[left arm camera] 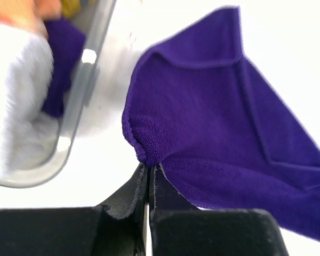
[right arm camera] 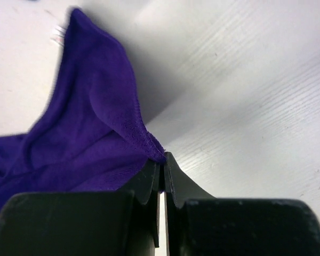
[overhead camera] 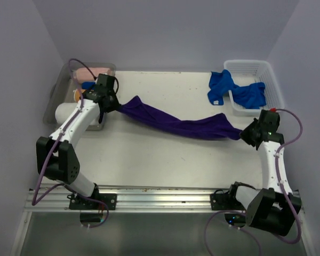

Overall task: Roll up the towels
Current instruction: Flatten the towel

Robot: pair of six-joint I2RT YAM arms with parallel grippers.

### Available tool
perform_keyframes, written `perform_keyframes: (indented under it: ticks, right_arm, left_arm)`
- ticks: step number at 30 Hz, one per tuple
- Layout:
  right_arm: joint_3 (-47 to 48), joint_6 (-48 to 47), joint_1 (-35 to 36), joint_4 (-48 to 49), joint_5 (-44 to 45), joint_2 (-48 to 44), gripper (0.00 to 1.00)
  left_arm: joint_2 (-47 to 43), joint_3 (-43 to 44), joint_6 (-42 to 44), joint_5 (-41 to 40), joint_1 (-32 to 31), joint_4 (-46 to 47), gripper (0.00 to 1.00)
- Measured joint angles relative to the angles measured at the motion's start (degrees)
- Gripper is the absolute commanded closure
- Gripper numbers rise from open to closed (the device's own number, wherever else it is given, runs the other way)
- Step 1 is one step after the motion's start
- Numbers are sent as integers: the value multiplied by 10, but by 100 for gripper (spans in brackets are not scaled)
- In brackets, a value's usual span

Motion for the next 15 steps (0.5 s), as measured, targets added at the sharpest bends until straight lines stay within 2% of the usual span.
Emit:
perform_keyframes:
  ticks: [8,15]
  right_arm:
    - [167,0,0,-92,5,-38,100]
    - [303,-9,0,-161,26,-85,100]
  left_arm:
    - [-31,143,19,30,47,-27,100]
    - [-73,252,29,43,53,-37,100]
